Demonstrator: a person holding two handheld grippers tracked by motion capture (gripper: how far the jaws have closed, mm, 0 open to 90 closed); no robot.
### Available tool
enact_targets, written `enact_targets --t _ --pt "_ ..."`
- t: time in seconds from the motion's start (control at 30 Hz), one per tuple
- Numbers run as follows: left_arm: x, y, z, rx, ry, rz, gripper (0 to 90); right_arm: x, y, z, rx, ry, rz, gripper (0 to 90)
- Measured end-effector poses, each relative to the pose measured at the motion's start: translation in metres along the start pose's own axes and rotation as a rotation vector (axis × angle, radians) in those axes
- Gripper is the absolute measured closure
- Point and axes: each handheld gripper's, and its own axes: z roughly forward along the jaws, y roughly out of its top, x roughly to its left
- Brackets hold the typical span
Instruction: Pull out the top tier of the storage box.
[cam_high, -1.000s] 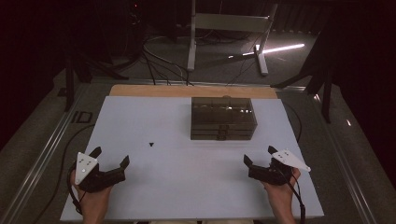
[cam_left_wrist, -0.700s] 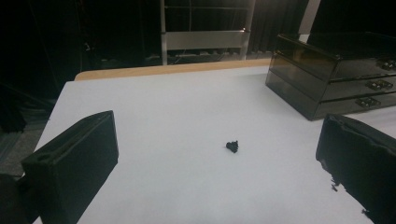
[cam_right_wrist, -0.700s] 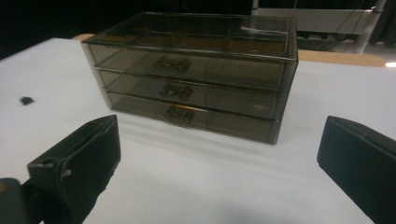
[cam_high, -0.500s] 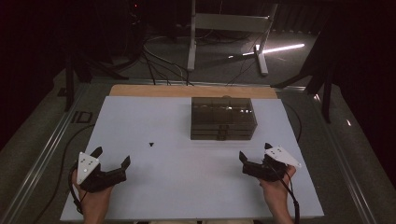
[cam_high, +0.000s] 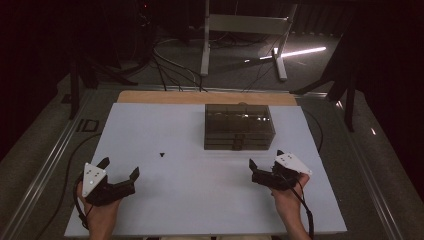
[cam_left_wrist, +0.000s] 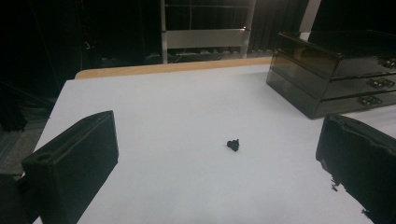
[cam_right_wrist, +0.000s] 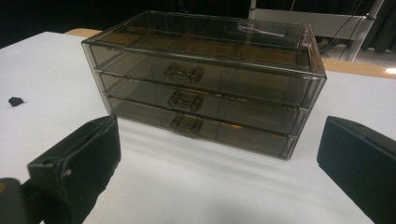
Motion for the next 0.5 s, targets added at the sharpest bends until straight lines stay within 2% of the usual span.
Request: enact_targets --t 0.17,0.5 --pt "0.0 0.0 0.001 0.005 -0.003 0.002 0.4 0.003 0.004 0.008 -0.007 -0.011 0.016 0.0" --pt "0.0 0.0 0.001 0.009 0.0 0.001 0.4 0.011 0.013 0.018 -0.038 -0.035 0.014 0.0"
